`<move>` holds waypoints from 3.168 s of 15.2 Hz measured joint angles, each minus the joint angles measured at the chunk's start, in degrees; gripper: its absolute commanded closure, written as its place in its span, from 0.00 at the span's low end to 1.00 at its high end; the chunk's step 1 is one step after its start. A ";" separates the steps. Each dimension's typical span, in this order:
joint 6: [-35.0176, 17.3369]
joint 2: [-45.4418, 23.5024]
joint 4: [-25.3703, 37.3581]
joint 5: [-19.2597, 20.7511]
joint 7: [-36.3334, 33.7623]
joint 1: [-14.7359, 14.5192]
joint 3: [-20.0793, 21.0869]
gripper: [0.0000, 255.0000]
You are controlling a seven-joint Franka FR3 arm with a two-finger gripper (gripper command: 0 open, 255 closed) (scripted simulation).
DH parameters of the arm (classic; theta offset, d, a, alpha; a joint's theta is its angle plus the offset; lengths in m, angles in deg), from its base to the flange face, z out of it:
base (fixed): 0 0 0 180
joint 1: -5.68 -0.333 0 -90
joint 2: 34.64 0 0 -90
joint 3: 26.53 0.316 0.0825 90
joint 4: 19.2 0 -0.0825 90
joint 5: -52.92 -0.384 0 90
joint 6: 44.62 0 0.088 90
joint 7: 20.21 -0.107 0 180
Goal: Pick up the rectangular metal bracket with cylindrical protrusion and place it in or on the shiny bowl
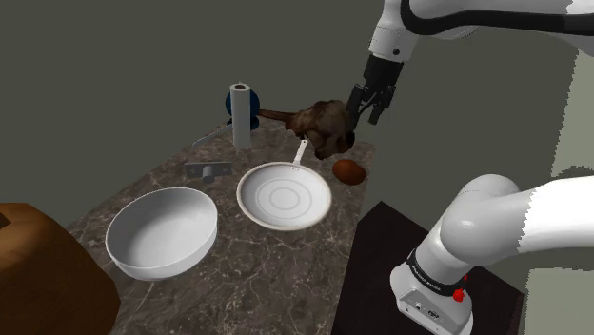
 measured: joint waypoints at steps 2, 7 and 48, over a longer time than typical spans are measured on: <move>-0.71 -0.67 0.01 -0.32 -0.54 -0.22 0.56 0.00; -6.53 -6.73 0.80 -2.54 -5.23 -1.91 5.35 0.00; -27.04 -65.13 37.25 14.01 -40.00 -11.60 23.03 0.00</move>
